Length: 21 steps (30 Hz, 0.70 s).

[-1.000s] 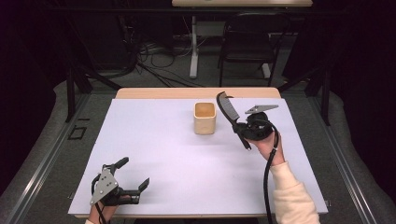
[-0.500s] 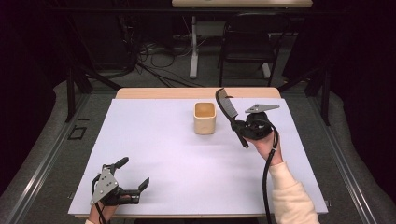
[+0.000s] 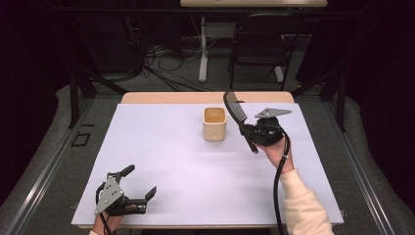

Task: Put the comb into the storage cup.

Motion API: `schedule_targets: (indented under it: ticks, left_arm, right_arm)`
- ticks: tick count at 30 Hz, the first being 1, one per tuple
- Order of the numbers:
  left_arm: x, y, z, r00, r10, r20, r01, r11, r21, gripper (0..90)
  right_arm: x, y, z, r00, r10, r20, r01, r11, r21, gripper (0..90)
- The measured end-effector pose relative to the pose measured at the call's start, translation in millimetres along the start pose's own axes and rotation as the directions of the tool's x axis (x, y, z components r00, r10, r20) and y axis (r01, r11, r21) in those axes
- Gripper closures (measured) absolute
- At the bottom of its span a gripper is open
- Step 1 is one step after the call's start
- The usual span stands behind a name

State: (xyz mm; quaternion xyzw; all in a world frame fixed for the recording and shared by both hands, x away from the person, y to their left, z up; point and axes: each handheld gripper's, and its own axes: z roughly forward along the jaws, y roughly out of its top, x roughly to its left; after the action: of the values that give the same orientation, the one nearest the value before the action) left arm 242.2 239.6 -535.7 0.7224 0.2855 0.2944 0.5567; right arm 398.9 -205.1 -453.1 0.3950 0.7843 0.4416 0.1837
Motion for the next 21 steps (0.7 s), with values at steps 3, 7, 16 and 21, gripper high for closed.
schedule_targets:
  ticks: [3, 7, 16, 21]
  left_arm:
    - [0.0, 0.0, 0.0, 1.0, 0.0, 0.0, 0.0, 1.0, 0.0, 1.3]
    - [0.1, -0.1, -0.4, 1.0, -0.003, 0.0, 0.003, 1.0, -0.001, 1.3]
    - [0.5, -0.1, 0.0, 1.0, 0.0, 0.001, 0.0, 1.0, 0.001, 1.3]
    - [0.2, -0.1, 0.3, 1.0, -0.003, 0.002, 0.003, 1.0, 0.001, 1.3]
  right_arm:
    - [0.8, 2.0, -0.3, 1.0, -0.004, -0.002, 0.004, 1.0, -0.008, 72.3]
    - [4.2, 6.8, 0.6, 0.9998, -0.018, -0.003, 0.018, 0.999, -0.028, 72.3]
    - [7.8, 15.0, 3.2, 0.9993, -0.037, -0.01, 0.036, 0.998, -0.057, 72.3]
    - [6.5, 16.7, 6.1, 0.9992, -0.036, -0.014, 0.035, 0.997, -0.07, 72.3]
